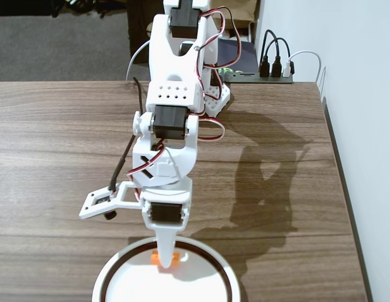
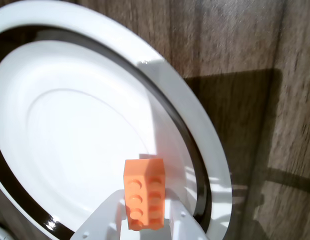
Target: Grasp a lego block and put it on the plate.
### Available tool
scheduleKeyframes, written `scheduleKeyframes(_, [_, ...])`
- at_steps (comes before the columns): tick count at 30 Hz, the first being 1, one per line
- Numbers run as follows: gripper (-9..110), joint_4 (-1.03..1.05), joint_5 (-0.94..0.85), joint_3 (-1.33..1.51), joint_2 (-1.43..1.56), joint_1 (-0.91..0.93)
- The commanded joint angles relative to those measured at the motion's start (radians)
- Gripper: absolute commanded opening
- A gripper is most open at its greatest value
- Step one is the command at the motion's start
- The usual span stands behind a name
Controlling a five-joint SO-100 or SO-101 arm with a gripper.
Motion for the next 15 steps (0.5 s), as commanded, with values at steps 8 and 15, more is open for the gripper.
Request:
scheduleKeyframes(8, [14,0.012,0.006,-0.049,0.009,-0.012])
scheduleKeyframes(15, [17,0.031,-0.002,-0.041,0.034,-0.014])
